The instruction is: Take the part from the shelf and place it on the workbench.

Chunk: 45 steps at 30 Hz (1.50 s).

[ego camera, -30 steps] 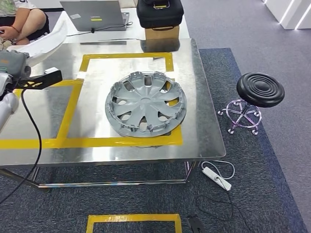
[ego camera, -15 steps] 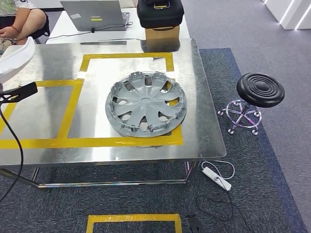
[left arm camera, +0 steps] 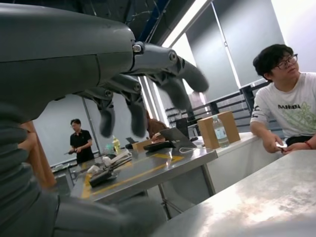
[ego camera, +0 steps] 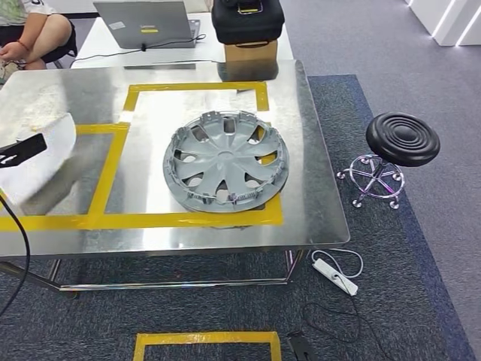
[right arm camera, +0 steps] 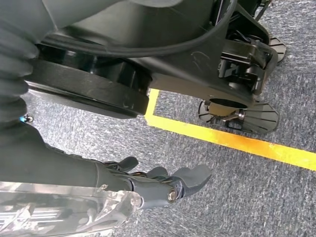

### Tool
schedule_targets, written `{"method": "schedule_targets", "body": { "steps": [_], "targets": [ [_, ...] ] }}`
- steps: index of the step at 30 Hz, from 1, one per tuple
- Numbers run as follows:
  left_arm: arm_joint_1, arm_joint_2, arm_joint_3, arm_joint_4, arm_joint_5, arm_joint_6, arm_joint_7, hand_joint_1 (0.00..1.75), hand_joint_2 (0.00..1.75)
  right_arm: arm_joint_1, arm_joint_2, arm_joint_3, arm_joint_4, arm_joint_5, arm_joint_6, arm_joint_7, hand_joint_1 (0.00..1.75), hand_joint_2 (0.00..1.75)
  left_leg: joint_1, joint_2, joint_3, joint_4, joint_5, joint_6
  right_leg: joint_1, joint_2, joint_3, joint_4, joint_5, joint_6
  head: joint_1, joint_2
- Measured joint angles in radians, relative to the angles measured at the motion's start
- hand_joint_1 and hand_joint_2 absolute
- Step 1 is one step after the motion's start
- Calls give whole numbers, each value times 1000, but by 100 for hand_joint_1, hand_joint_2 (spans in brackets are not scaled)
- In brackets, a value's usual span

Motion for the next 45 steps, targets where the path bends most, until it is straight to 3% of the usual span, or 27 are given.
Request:
{"method": "schedule_targets", "body": {
  "steps": [18,30,36,38,41,42,43,44,45],
  "targets": [
    [42,7,77,0,60,27,-10,0,0,0,0,0,0,3,1,0,0,0,0,0,0,0,0,0,0,0,0,0,0,0,0,0],
    [135,6,143,0,104,69,-58,0,0,0,0,1,0,6,1,0,0,0,0,0,0,0,0,0,0,0,0,-1,0,0,0,0],
    [156,6,163,0,114,74,-93,0,0,1,0,1,0,9,1,0,0,0,0,3,2,-4,6,18,-3,0,3,-10,6,13,0,0],
    [158,5,165,0,115,75,-100,0,0,1,0,1,0,10,1,1,0,0,7,7,9,-18,15,23,0,-4,-12,25,-23,20,1,0],
    [172,4,167,0,115,76,-106,0,0,3,0,1,0,10,1,1,0,0,12,12,10,-21,18,25,-3,-11,-90,207,-116,31,2,0],
    [178,3,168,0,115,75,-107,0,0,4,0,2,0,10,1,1,0,0,13,13,10,-20,18,24,-4,-11,-110,255,-131,35,2,0],
    [183,2,168,0,114,75,-109,0,0,6,0,1,0,10,1,1,0,0,15,13,9,-19,17,22,-5,-12,-112,264,-125,37,2,0],
    [187,0,169,0,114,75,-112,0,0,7,0,1,0,10,2,1,0,0,18,13,9,-16,16,19,-6,-12,-94,237,-102,41,2,0],
    [189,0,169,0,113,74,-114,0,0,7,0,1,0,10,1,1,0,0,22,13,9,-12,14,14,-8,-13,-58,173,-69,44,2,0]
  ]
}}
